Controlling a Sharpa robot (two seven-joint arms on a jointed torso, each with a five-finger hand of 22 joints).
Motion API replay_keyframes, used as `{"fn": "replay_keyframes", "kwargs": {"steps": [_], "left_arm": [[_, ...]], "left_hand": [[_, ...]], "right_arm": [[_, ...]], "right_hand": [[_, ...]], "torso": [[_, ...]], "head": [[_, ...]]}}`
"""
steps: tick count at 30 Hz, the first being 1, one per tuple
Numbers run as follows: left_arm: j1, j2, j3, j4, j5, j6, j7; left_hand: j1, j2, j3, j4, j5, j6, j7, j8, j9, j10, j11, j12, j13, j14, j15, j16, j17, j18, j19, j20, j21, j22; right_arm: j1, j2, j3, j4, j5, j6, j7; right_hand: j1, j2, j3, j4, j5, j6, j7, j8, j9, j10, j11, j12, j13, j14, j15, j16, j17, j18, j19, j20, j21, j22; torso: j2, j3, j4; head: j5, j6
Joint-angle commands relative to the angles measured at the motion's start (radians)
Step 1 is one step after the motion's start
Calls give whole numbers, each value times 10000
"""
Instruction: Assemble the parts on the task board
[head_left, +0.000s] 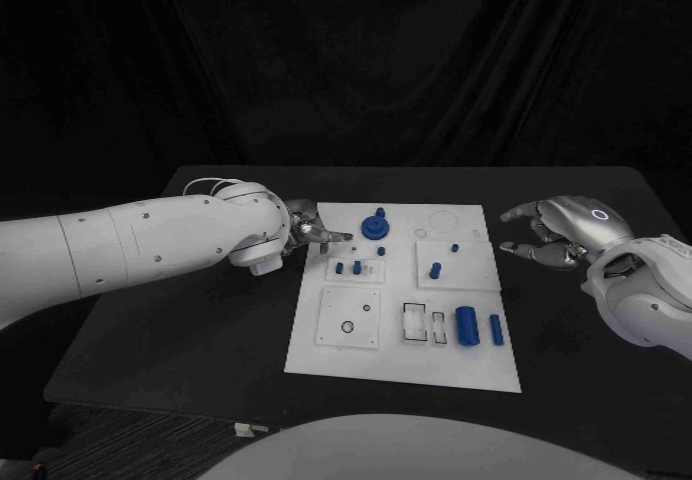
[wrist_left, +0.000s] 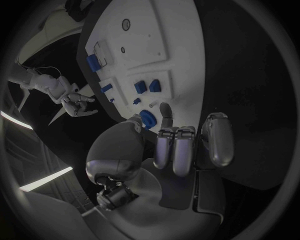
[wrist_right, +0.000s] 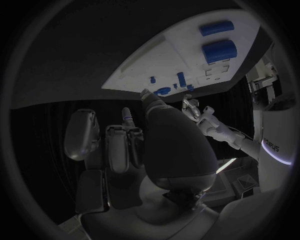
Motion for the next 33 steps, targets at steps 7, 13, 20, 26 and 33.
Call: {"fn": "replay_keyframes", "kwargs": {"steps": [7, 13, 20, 26, 33], "left_arm": [[230, -240, 13, 122, 38, -1481, 2632], [262, -94, 12, -126, -406, -1749, 5300], [240, 452, 11, -747, -3936, -1875, 6938], [117, 915, 11, -1215, -5758, -1906, 7201], [-131, 1497, 11, -1833, -6753, -2062, 7240]], "left_hand": [[1609, 151, -20, -231, 253, -446, -60, 374, 412, 799, -42, -188, 2423, 1038, -22, 27, 2634, 47, -141, -10, -242, 1753], [4110, 30, 386, -888, 750, -1906, 605, -280, -127, -2866, 673, -3019, 601, -1714, 699, -1654, 94, 381, -2414, 424, -2552, 1095], [6074, -726, 1185, -723, 328, -2608, 698, -2261, -3768, -7429, 804, -10299, -5256, -3071, 814, -2945, -2019, 244, -1357, 807, -1192, 1478], [6484, -1117, 1350, -993, 846, -3047, 144, -2797, -5176, -8220, 650, -11143, -6210, -2790, 565, -3057, -2434, 160, -889, 770, -738, 1609], [6618, -1300, 1477, -1300, 1312, -2958, -313, -2771, -5859, -8296, 709, -11003, -6413, -2599, 626, -2901, -2450, 113, -705, 742, -529, 1672]], "right_arm": [[-26, -31, 7, 15, -34, -107, -41], [-26, -56, 7, 36, -34, -293, 76], [-26, -99, 7, 74, -34, -570, 301], [-27, -118, 7, 96, -33, -693, 414], [-28, -147, 7, 117, -33, -767, 486]], "right_hand": [[-39, 101, -11, -13, 54, 73, 27, -40, -12, 1057, 68, 26, 2634, 901, 80, -63, 2163, 131, -22, 31, -30, 1634], [-52, 105, -14, -6, 59, 75, 27, -42, -14, 1057, 68, 26, 2634, 904, 81, -49, 2174, 128, -17, 31, -16, 1638], [-67, 118, -13, -7, 164, 136, 21, -32, -20, 1057, 66, 26, 2634, 908, 80, -34, 2184, 118, 6, 33, 42, 1654], [-70, 118, -13, -10, 206, 164, 23, -27, -21, 1057, 66, 26, 2634, 910, 80, -23, 2192, 113, 16, 33, 68, 1661], [-66, 116, -12, -15, 228, 181, 24, -23, -22, 1057, 66, 26, 2634, 911, 80, -18, 2196, 110, 21, 33, 80, 1664]], "torso": [[-10, 13, -12], [11, 7, -6], [19, 8, -2], [30, -3, 3], [61, -25, -3]], "head": [[-10, 2], [-19, 2], [-68, 2], [-105, 2], [-118, 2]]}}
